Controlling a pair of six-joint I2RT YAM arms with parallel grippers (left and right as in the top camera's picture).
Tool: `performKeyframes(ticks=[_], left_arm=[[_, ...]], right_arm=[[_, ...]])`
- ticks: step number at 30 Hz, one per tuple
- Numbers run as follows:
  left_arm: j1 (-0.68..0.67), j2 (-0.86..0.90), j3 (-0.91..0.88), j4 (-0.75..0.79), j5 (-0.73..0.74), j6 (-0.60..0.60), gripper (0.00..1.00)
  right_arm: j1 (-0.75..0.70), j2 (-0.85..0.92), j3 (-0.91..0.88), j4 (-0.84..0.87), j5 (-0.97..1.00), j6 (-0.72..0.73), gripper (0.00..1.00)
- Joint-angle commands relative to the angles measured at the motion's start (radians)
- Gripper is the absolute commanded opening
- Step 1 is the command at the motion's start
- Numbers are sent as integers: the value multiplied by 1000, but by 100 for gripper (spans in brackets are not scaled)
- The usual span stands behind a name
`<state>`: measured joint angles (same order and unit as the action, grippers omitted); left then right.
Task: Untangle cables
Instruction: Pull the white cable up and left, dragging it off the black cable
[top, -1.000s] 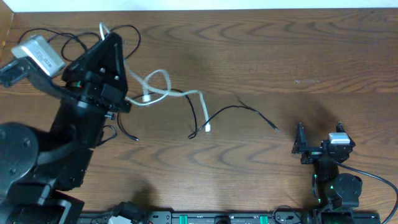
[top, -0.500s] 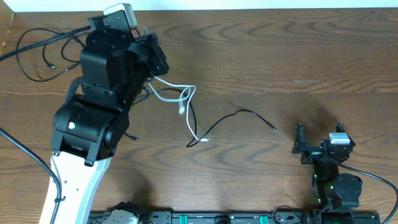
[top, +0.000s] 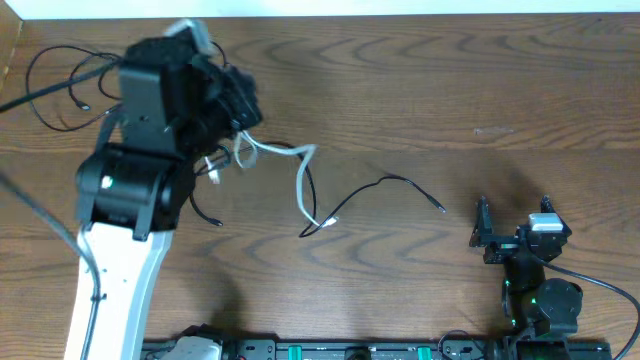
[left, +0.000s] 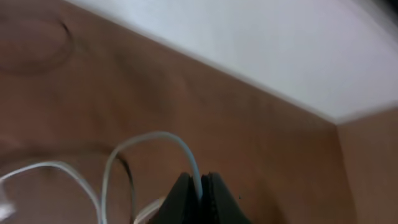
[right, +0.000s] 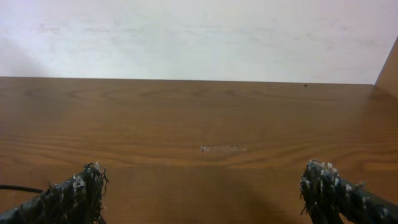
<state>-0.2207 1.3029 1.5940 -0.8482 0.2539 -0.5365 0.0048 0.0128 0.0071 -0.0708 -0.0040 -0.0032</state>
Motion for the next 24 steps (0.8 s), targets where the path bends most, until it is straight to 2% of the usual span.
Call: performKeyframes(ticks=[1,3,7,13,15,20,24], left_arm=[[-1,53,0,-35,215,58,7],[-1,73,0,-39,279,108,8],[-6,89,0,-38,371,116,8],[-88,86,0,-48,383,134,7],[-119,86,0,-48,317,133,8],[-133,88,0,-35,-31,121,7],[-92,80,4,42,-113,114,8]], right_arm=[[12,-3,-2,-5,1,14,99],[12,-3,-2,-5,1,13,99],[12,-3,-2,-5,1,14,99],[12,-3,-2,-5,1,14,99],[12,-3,-2,-5,1,14,99],[12,-3,-2,-5,1,14,99],[12,-3,-2,-5,1,14,99]])
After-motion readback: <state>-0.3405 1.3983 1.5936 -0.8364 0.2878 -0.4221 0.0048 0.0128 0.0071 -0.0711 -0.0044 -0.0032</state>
